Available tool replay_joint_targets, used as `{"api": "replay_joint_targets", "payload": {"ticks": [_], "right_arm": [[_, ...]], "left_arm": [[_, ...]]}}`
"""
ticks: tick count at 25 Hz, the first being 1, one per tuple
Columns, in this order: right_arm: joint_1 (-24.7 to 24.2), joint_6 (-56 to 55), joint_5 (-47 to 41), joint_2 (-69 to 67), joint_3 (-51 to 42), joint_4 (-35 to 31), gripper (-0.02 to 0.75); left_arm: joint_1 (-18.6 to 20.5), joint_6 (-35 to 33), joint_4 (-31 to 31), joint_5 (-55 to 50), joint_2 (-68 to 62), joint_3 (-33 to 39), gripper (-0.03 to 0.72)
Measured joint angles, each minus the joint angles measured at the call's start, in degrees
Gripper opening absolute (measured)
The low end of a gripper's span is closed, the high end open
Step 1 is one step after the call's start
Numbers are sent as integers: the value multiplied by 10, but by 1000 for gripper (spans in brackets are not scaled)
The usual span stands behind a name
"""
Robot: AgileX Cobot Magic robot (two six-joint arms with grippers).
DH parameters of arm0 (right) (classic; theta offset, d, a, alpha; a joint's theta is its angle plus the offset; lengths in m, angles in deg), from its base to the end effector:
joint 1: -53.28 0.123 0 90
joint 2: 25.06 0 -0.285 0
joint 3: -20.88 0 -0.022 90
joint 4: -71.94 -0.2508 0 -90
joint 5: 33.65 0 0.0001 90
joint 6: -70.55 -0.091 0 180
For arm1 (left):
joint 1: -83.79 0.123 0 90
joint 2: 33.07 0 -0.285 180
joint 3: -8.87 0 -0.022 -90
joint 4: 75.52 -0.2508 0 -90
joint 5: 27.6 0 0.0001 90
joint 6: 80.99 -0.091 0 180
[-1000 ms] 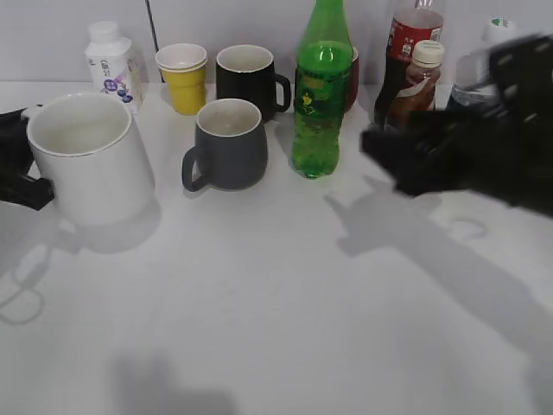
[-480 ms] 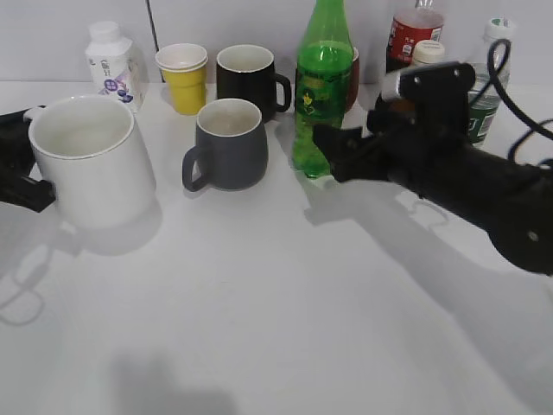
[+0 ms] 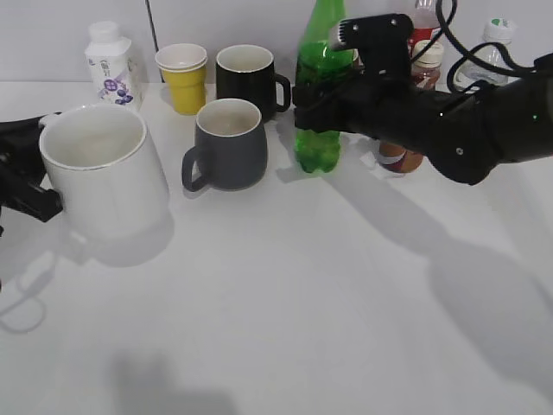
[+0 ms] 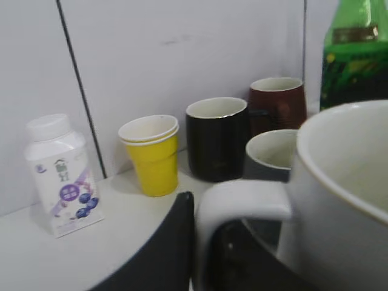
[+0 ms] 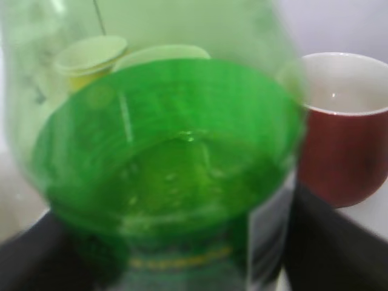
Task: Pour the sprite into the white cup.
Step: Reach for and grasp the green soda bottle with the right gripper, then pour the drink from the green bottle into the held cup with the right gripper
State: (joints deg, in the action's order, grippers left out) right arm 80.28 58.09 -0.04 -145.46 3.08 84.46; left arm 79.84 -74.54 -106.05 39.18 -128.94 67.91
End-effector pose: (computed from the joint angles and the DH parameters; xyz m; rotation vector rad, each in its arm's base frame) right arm 0.3648 0.1981 0.1727 -0.4858 1.7952 0.4636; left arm 0.2324 -0.0586 0.1867 0.5190 1.5168 -0.3503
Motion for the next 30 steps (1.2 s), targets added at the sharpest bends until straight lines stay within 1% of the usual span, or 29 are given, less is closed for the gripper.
{"api": "replay_joint_targets", "payload": {"ticks": [2,4,7,9,10,12,15,17,19,22,30], "right_arm": [[1,-3,-30,15,0,43,379],[2,-4,-69,39,-1,95,379],[5,-4,-105,86,-3,191,379],[15,1,-116,121,-3,248,379],[24,14,-125,140,-3,266,379],[42,69,-142,167,-2,281,379],[68,167,-168,182,-2,288,379],[82,229,-186,182,-2,288,379],[91,288,-200,182,-2,289,379],[92,360,-202,182,-2,289,379],[92,540,-204,182,-2,289,379]], "left_arm": [[-11,9,-9,-20,17,0,41],[-28,13,-22,-62,41,0,41],[-68,14,-27,-122,80,0,41],[-100,15,-12,-153,100,0,41],[-116,18,-1,-173,109,-1,41],[-145,25,20,-227,122,-11,41],[-183,28,26,-310,130,-38,41],[-205,28,26,-336,134,-53,41],[-219,29,30,-351,134,-64,41],[-229,36,32,-364,134,-68,41],[-229,45,35,-367,135,-69,41]]}}
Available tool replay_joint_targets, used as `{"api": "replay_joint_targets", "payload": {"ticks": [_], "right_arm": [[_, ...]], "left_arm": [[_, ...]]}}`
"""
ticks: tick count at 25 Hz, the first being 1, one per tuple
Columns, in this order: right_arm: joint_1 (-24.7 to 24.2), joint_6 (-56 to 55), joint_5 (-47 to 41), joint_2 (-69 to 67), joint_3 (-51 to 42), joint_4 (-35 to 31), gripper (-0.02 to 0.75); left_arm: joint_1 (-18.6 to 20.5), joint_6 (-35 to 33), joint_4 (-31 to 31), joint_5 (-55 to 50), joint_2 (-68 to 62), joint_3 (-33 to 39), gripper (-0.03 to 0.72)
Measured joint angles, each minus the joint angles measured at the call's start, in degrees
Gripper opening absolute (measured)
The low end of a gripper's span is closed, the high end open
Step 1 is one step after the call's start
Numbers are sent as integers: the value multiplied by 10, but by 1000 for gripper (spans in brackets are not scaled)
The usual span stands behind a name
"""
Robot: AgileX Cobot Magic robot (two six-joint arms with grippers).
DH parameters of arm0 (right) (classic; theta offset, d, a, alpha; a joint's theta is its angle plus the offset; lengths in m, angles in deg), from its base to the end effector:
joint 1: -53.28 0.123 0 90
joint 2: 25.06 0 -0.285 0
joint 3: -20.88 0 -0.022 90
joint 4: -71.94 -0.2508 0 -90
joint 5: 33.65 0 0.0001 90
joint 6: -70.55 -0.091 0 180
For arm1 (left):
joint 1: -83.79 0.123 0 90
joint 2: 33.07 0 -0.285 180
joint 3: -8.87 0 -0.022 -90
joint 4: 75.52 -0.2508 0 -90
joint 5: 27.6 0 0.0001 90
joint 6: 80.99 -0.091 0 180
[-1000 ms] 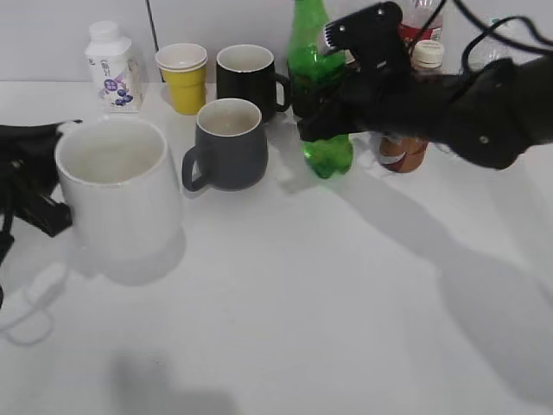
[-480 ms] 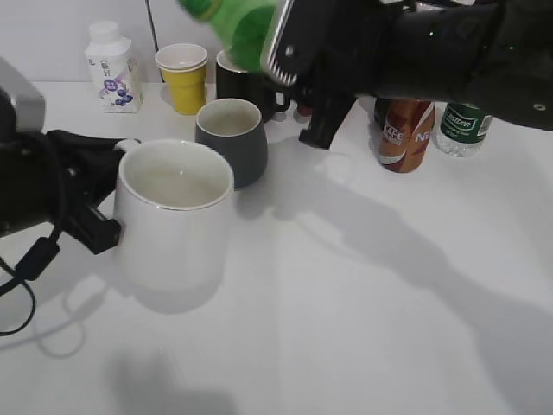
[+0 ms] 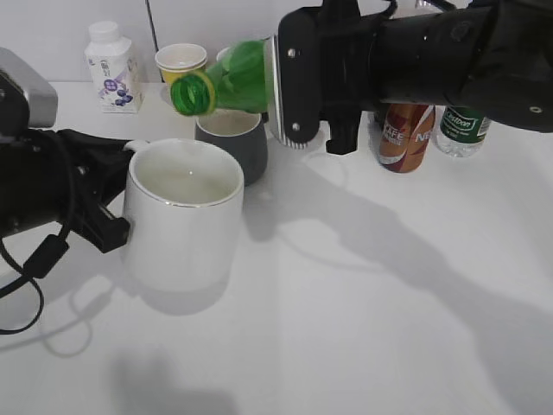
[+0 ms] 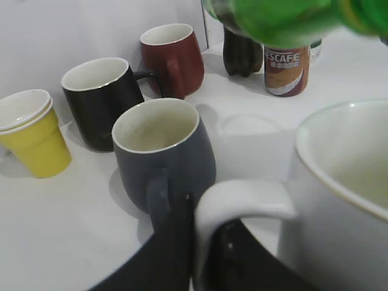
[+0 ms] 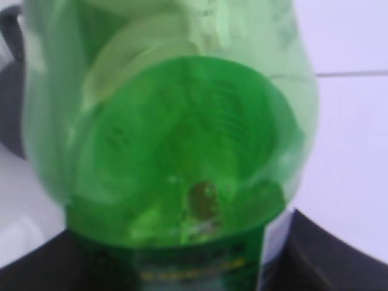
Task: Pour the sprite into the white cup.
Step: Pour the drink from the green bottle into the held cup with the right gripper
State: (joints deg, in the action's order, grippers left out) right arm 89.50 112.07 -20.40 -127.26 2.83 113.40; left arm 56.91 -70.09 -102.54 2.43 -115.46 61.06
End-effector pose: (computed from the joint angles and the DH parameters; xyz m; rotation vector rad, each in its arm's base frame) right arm 0.2923 0.2311 0.2630 -1.7167 0.9027 -0.3914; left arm 0.2055 -0.1273 0.2186 0.7881 1.7100 -0.3822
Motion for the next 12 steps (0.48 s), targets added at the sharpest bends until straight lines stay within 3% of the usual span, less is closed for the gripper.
{"api": "replay_joint_targets", "payload": {"ticks": [8,12], "right_arm": [[0,120,21,0,0,-6,379],[0,199,34,0,0,-53,379]], "left_arm": [[0,1,1,0,6,0,41],[0,1,1,0,6,0,41]]}}
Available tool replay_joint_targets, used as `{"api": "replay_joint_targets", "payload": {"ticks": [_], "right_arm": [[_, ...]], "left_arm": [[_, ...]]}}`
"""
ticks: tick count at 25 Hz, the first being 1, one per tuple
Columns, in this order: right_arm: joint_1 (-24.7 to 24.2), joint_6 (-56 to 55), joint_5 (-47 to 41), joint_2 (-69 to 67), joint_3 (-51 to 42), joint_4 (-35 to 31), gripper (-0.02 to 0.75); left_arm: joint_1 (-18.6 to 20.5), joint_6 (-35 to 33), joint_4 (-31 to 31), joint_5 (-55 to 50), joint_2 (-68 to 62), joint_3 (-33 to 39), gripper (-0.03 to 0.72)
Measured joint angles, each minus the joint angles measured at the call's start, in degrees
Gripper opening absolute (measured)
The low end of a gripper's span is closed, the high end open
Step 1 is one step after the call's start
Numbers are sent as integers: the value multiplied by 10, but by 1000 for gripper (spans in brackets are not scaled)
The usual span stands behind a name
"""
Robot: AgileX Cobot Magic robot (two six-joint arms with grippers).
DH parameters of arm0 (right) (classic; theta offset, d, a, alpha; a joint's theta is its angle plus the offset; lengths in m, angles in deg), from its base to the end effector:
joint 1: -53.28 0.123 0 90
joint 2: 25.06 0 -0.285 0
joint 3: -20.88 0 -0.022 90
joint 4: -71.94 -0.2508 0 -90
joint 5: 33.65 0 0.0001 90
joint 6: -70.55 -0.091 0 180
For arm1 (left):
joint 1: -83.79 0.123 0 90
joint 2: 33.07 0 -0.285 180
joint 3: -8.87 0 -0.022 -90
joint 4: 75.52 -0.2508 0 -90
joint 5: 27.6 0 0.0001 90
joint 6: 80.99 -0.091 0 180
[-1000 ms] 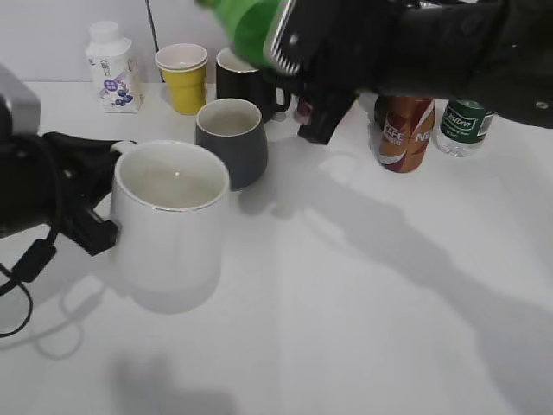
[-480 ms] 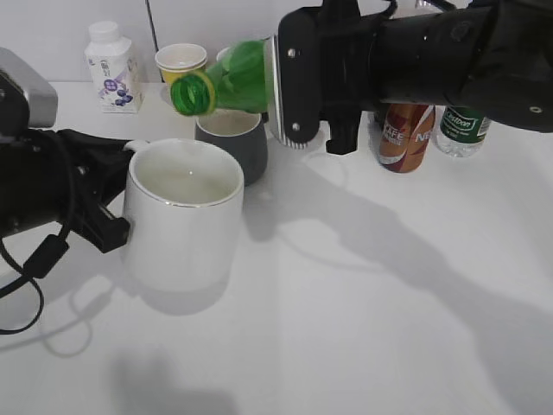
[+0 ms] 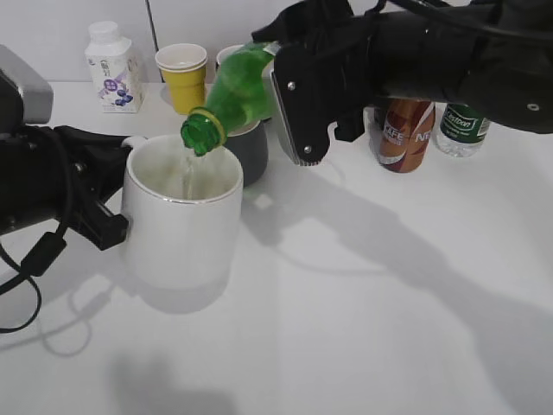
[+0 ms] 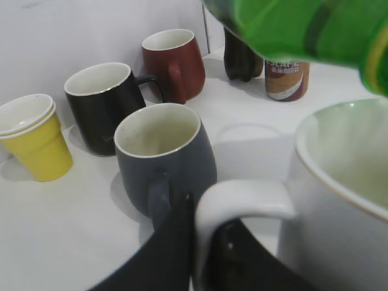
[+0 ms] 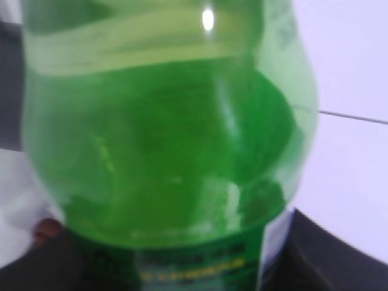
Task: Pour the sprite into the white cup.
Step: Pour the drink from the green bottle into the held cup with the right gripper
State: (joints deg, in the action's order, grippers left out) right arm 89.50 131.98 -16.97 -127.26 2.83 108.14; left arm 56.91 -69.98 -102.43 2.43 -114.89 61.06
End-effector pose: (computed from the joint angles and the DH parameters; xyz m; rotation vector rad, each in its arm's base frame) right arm 0.2925 0.2333 0.2684 -1.7817 0.6492 -0.5674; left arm 0.2047 -0.1268 0.2211 0.7817 1.7018 -0.3836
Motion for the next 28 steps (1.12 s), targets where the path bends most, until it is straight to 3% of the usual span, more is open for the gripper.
{"api": "replay_joint_targets", "payload": {"ticks": [5,8,28], "right_arm": [[0,119,29,0,0,-109,379],[0,148,41,0,0,-133,379],[0,147,42,0,0,-139,379]], "left_arm": [[0,0,-3,0,0,0,41],[0,0,-4,0,0,0,41],[0,0,-7,-4,0,0,41]]}}
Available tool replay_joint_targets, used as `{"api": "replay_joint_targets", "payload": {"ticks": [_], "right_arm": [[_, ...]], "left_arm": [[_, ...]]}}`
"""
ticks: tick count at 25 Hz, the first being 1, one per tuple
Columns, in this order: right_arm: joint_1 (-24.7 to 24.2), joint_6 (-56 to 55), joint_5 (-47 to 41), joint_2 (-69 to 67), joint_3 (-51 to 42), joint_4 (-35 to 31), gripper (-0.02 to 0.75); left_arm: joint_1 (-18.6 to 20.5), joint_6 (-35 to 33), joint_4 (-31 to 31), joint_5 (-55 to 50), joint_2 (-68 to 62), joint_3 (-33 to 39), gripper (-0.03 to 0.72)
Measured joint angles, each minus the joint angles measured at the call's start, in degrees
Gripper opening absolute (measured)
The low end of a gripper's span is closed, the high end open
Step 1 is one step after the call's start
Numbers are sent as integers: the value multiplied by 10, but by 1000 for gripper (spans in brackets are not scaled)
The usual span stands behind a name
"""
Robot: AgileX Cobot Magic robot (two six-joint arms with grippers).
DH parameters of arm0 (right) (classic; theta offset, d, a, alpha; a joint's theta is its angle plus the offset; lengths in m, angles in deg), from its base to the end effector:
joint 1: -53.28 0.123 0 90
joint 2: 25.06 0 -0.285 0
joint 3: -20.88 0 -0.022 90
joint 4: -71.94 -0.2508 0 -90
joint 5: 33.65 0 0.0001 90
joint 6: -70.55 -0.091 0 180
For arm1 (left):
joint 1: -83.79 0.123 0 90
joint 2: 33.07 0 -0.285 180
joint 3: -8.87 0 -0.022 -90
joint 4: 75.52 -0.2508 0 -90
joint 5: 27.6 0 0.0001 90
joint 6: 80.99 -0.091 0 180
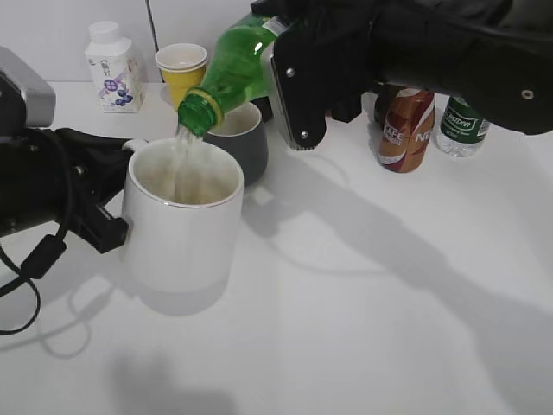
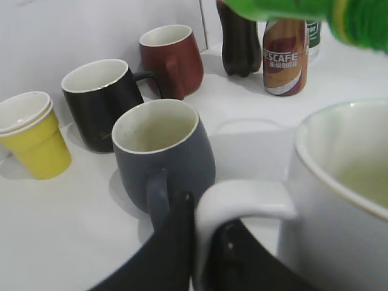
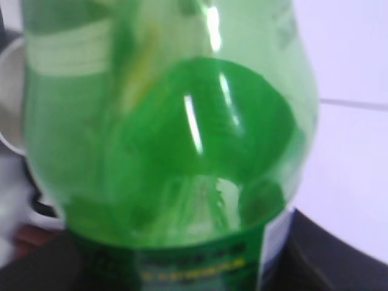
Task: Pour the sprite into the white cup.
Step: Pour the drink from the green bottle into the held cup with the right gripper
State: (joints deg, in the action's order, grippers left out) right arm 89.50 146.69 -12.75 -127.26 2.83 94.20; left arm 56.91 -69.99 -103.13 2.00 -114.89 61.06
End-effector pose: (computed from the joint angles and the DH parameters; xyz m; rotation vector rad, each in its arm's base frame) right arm 0.2965 0.2324 0.2773 -1.6931 0.6210 -0.6491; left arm 0.2044 -0.1269 0.2203 0.7966 1.7046 -0.3773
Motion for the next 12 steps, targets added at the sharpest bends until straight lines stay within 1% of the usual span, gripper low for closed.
{"api": "replay_joint_targets", "payload": {"ticks": [5,10,12], "right_arm": [[0,-113,-4,0,-16,-1,379],[0,-234,-7,0,-60,3,379],[0,-307,-8,0,-77,4,379]], "left_arm": [[0,0,0,-2,0,0,41],[0,0,0,-4,0,0,41],[0,0,0,-4,0,0,41]]}}
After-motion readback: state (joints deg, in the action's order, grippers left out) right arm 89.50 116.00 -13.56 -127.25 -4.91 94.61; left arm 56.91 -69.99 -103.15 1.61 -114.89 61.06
